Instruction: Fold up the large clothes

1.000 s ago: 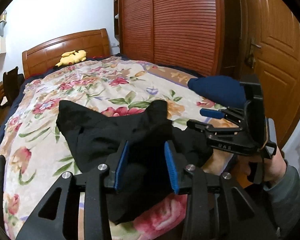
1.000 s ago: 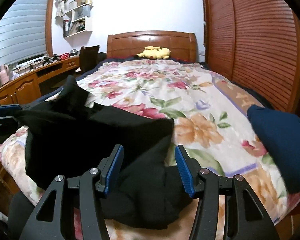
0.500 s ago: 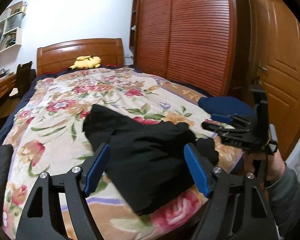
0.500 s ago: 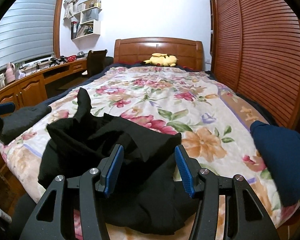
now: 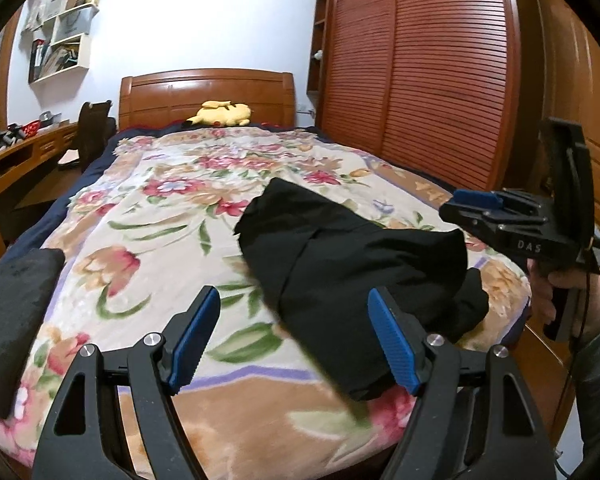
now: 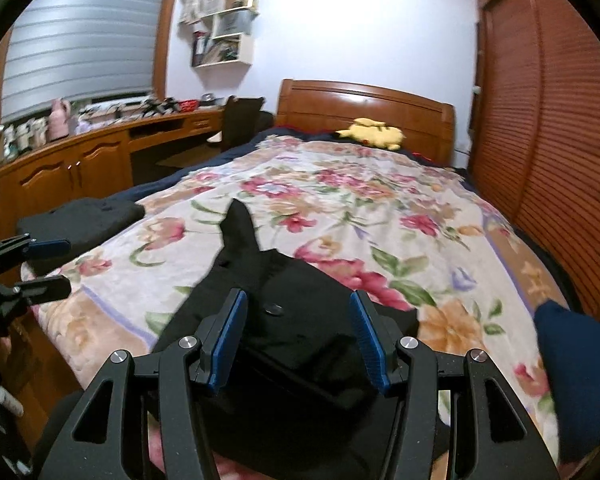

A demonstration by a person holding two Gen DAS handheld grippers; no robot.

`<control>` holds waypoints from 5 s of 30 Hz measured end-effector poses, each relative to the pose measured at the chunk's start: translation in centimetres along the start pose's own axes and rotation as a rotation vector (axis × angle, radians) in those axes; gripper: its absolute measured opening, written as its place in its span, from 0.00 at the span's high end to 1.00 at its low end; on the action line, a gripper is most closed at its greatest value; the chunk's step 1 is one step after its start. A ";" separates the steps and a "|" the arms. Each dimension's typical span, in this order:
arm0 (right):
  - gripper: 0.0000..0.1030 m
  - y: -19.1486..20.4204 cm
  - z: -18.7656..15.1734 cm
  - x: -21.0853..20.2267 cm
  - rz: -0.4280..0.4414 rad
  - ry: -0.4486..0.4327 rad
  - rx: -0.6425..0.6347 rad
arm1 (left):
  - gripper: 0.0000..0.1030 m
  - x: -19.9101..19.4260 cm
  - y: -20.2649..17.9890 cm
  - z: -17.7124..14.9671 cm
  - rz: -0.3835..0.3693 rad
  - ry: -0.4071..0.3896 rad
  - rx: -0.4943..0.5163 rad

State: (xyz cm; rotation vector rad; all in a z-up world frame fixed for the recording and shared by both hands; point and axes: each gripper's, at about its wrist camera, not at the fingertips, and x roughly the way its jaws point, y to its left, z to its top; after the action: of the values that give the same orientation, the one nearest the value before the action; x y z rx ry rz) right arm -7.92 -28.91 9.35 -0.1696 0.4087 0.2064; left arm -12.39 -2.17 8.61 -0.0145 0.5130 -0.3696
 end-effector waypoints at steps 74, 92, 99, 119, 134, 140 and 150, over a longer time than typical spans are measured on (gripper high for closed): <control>0.58 -4.5 -3.7 -0.4 -0.170 0.158 0.018 | 0.25 1.8 -0.9 -2.7 0.015 0.047 0.026; 0.58 2.0 -10.8 2.7 0.057 0.218 0.044 | 0.25 2.2 -0.4 -3.2 0.016 0.064 0.023; 0.58 1.6 -11.4 2.6 0.004 0.149 0.039 | 0.25 3.3 -1.0 -3.0 0.004 0.085 0.042; 0.58 -7.2 -12.7 -4.7 -0.178 0.105 0.178 | 0.25 14.9 -5.1 0.9 -0.125 0.133 0.135; 0.58 -6.0 -13.9 -2.4 -0.172 0.219 0.189 | 0.25 23.2 -4.4 3.2 -0.116 0.190 0.162; 0.58 -5.7 -14.0 -0.7 -0.157 0.225 0.194 | 0.25 26.8 -2.9 4.4 -0.106 0.225 0.134; 0.33 -6.7 -15.2 0.3 -0.172 0.213 0.257 | 0.25 32.4 -0.6 5.9 -0.118 0.308 0.064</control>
State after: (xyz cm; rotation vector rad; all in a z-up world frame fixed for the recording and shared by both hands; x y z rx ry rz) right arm -11.82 -38.45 -3.68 0.0266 0.6245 -0.0351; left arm 16.38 -14.55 -1.68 0.0755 0.8071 -0.5070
